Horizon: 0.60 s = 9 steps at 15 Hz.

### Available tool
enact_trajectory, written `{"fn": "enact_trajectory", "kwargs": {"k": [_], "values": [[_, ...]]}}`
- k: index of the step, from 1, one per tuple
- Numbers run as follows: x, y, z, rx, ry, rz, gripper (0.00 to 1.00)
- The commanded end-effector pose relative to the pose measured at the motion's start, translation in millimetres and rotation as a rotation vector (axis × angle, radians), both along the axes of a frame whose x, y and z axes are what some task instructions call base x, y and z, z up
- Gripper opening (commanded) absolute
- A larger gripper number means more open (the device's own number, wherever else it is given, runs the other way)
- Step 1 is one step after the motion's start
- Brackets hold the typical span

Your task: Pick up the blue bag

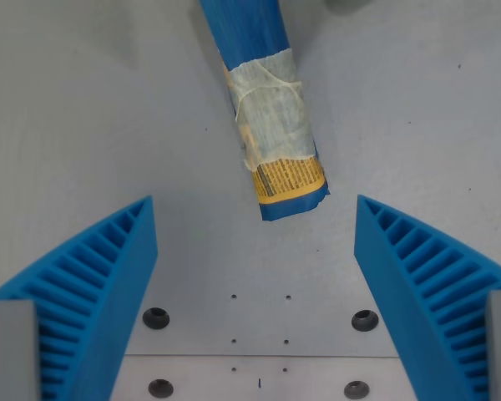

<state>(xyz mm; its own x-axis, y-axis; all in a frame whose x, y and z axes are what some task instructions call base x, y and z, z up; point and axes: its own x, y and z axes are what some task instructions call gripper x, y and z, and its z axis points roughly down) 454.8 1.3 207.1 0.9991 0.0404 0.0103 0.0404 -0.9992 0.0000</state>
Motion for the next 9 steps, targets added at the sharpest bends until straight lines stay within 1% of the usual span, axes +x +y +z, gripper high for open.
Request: {"fn": "enact_trajectory", "kwargs": {"k": [1, 3, 9], "values": [[3.7, 1.0, -0.4, -0.002, -0.016, 0.028, 1.00], [3.7, 1.0, -0.4, -0.002, -0.016, 0.028, 1.00], [4.0, 1.0, -20.4, -0.002, -0.016, 0.028, 1.00]]}}
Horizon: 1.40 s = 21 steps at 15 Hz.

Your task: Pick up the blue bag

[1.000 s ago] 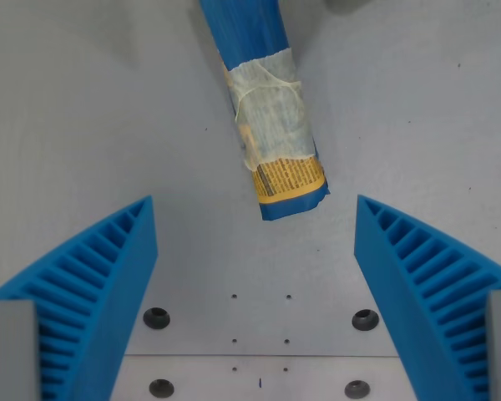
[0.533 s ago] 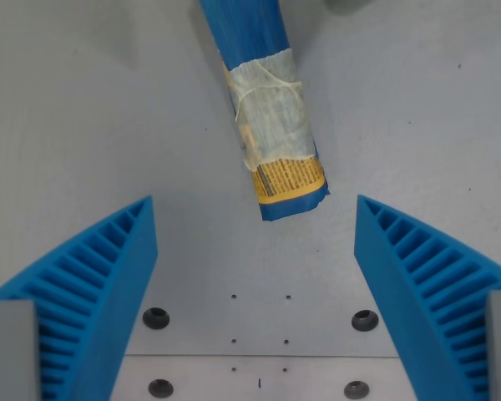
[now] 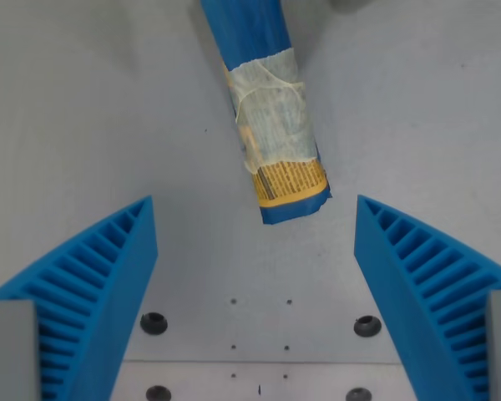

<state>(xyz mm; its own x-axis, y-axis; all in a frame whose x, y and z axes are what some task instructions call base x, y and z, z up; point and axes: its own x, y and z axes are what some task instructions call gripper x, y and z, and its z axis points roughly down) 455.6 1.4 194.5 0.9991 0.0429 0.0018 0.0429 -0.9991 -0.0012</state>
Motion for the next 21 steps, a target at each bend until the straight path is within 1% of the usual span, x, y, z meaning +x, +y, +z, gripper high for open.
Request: {"fn": "enact_trajectory", "kwargs": {"k": [1, 20, 21], "values": [[3.4, 0.8, -11.0, -0.003, -0.024, 0.025, 1.00], [5.6, 0.5, -74.3, -0.003, -0.024, 0.025, 1.00], [5.8, 0.5, -77.7, -0.003, -0.024, 0.025, 0.00]]}}
